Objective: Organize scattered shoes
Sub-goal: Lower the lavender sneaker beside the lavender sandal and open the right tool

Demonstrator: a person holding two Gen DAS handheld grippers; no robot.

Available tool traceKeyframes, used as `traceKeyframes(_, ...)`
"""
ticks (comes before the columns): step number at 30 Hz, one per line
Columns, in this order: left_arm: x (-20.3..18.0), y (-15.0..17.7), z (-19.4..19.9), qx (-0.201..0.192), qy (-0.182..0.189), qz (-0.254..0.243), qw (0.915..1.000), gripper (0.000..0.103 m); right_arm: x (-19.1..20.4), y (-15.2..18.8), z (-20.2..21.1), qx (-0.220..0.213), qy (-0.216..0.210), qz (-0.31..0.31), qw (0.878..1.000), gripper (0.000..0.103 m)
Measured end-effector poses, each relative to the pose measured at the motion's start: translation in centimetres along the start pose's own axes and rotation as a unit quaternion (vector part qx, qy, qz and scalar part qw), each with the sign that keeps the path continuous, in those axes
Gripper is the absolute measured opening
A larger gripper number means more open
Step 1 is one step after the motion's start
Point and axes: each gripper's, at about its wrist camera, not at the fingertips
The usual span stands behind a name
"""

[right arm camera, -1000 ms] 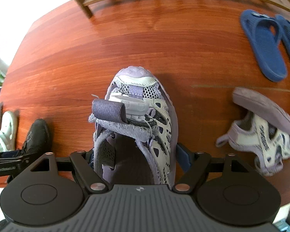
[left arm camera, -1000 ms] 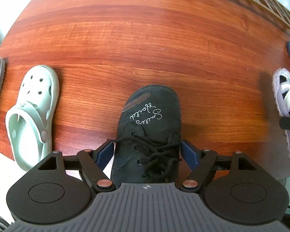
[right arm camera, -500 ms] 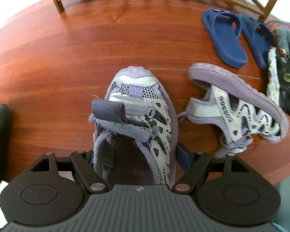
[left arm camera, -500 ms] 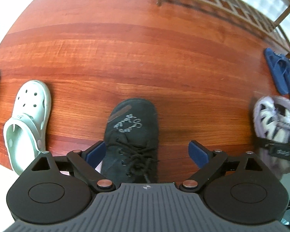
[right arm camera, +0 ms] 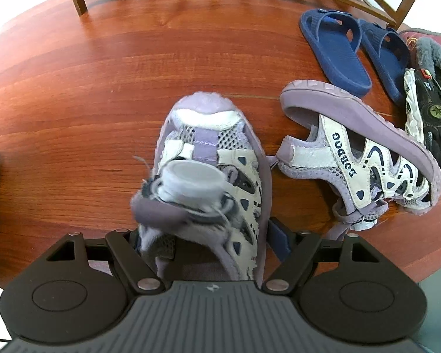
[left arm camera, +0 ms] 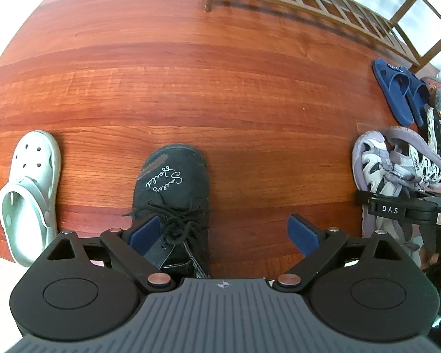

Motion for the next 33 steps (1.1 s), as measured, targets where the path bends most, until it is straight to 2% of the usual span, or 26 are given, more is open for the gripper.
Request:
traceKeyframes(2, -0.3, -0.1, 0.1, -0.003, 0.001, -0.006, 1.0000, 0.094, 0.0, 0.0, 0.3, -0.004, -0.001, -0.001, 1.000, 0.091)
traceKeyframes(5, -0.7, -0.3, 0.2, -0.007, 0.007, -0.016, 0.9998, 0.094, -0.5, 0.0, 1.2, -0.008, -0.010, -0.008, 1.000, 0.094)
traceKeyframes(16, -4.5, -0.6, 0.7, -0.015, 0.029, -0.110, 0.9934, 0.094, -2.7, 1.2, 6.4, -0.039, -0.036, -0.060, 0.997, 0.095)
traceKeyframes(24, -8.5, -0.2, 0.6, -0.013, 0.059, -0.191, 0.9797, 0.094, -5.0, 2.6, 9.7, -0.057, -0.008, -0.094, 0.994, 0.095)
traceKeyframes(29, -10.8, -0.1, 0.7, -0.017, 0.069, -0.218, 0.9733, 0.094, -8.1, 2.8, 10.8, -0.067, 0.012, -0.114, 0.991, 0.095)
traceKeyframes(33, -12.2, -0.3, 0.4, -0.021, 0.071, -0.220, 0.9725, 0.094, -11.4, 2.4, 10.9, -0.075, 0.022, -0.121, 0.990, 0.095)
Point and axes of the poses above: each gripper's, at about its wrist camera, not at the fingertips, and z roughly against the way its jaws point, x to its left, y to its underside, and after that the axes turned 1 degree about x, right-handed
